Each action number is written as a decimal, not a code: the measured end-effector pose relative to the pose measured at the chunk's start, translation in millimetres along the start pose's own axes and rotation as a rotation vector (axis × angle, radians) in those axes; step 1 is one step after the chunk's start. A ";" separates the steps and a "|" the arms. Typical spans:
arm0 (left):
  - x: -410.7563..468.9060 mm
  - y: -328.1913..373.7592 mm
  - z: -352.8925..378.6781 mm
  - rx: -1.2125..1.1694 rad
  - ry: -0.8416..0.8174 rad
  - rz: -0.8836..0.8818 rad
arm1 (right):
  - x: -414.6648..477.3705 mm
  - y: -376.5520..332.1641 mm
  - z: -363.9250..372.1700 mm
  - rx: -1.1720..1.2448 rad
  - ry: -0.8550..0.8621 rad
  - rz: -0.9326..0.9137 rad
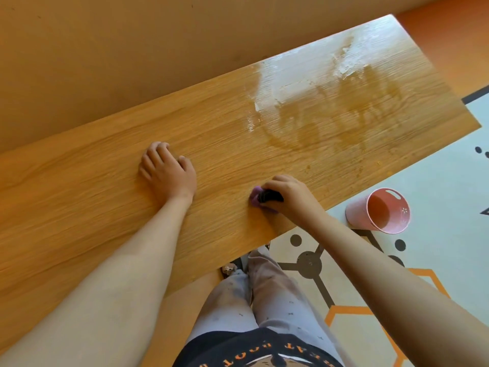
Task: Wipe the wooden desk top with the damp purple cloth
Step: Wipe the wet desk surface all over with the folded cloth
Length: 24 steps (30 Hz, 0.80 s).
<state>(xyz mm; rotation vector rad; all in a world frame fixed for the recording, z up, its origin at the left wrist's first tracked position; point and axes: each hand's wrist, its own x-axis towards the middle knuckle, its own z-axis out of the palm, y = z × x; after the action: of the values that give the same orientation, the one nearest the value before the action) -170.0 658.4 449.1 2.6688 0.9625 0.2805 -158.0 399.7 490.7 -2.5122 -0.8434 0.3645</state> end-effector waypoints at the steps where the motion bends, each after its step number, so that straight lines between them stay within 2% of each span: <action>1: -1.5 -0.8 0.2 0.003 0.002 0.003 | 1.1 -1.5 1.8 0.011 0.026 0.023; 5: -3.8 -2.3 0.1 0.004 0.008 0.008 | -29.7 -7.8 14.8 0.048 0.093 0.068; 12: -1.7 -1.5 -0.1 0.004 0.004 0.011 | -101.5 0.0 17.0 0.092 0.004 0.082; 16: -0.1 -0.4 -0.2 0.014 0.005 0.012 | -103.4 11.6 2.1 0.139 0.108 0.230; 20: 0.7 0.1 0.6 0.018 0.006 0.016 | -100.2 -13.4 12.2 0.178 0.199 0.346; 24: -1.7 -1.4 0.6 0.019 0.003 0.012 | -81.5 -55.8 42.0 0.172 0.188 0.289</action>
<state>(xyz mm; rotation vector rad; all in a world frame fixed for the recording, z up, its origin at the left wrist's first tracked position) -171.9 658.2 447.9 2.6926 0.9550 0.2797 -265.3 402.6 490.9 -2.4602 -0.3603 0.2744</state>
